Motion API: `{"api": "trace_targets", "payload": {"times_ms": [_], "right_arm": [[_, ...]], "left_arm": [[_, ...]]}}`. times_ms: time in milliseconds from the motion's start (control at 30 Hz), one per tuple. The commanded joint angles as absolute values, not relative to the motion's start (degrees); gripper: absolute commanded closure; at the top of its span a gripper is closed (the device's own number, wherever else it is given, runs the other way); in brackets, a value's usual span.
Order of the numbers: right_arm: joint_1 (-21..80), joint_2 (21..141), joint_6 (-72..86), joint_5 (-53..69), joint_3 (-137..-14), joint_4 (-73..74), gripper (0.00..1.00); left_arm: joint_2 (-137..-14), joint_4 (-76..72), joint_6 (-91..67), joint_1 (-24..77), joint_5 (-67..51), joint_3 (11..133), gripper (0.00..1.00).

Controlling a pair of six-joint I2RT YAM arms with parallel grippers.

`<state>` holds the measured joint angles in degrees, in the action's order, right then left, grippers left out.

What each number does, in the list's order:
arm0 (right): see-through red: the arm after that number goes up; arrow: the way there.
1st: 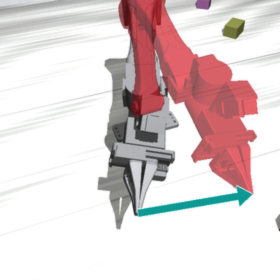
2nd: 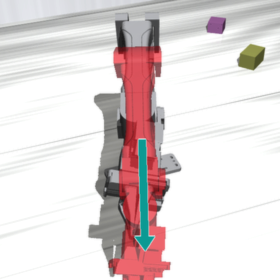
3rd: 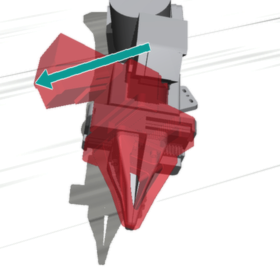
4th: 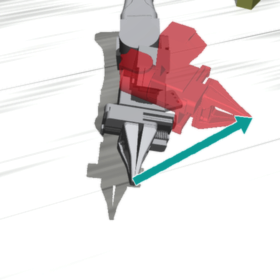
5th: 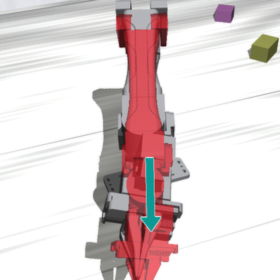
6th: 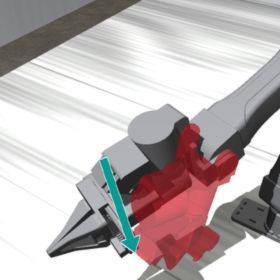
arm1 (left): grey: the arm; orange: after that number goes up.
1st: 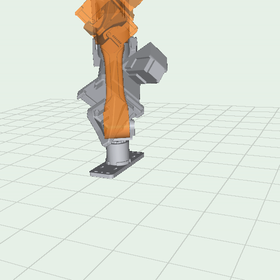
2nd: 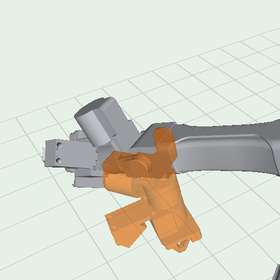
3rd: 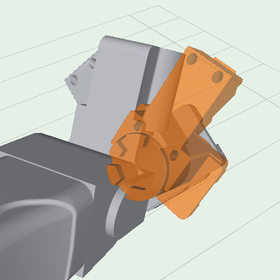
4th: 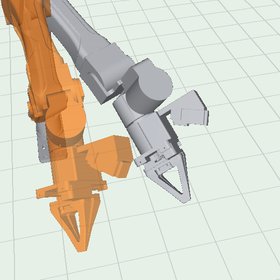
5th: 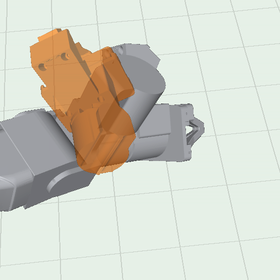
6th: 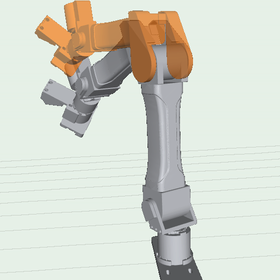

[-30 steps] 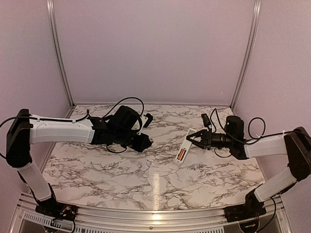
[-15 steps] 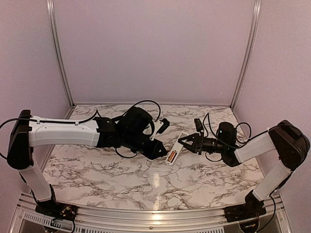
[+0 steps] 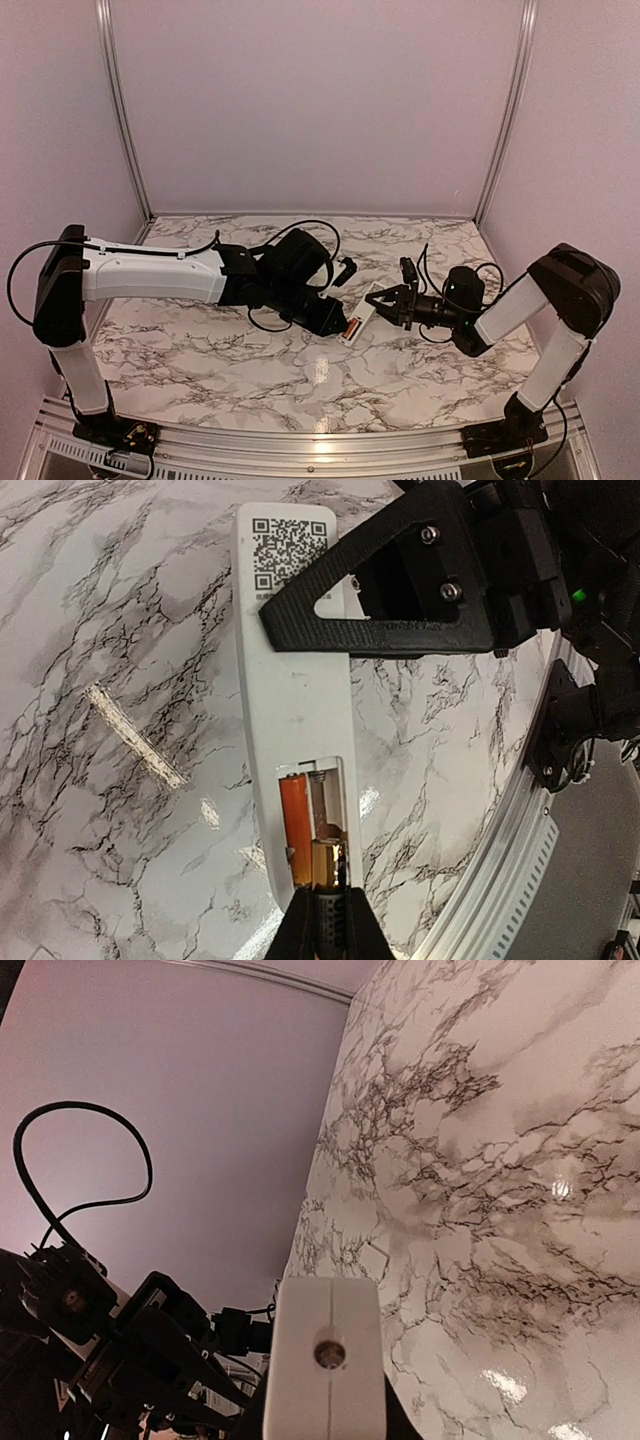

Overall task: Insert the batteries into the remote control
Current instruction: Place the battery in the battery compartment.

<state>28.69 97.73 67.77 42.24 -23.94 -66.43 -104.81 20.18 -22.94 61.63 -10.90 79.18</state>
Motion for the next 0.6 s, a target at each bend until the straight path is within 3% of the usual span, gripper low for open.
{"api": "trace_targets", "payload": {"times_ms": [0, 567], "right_arm": [[29.9, 98.1, 69.6, 41.4, -23.8, -73.0, 1.0], [30.4, 98.2, 70.2, 40.5, -24.0, -73.7, 1.0]], "left_arm": [[-107.4, 23.3, -22.9, 62.1, -10.0, 82.2, 1.0], [-111.6, 27.6, -23.8, 62.2, -6.9, 86.8, 1.0]]}}
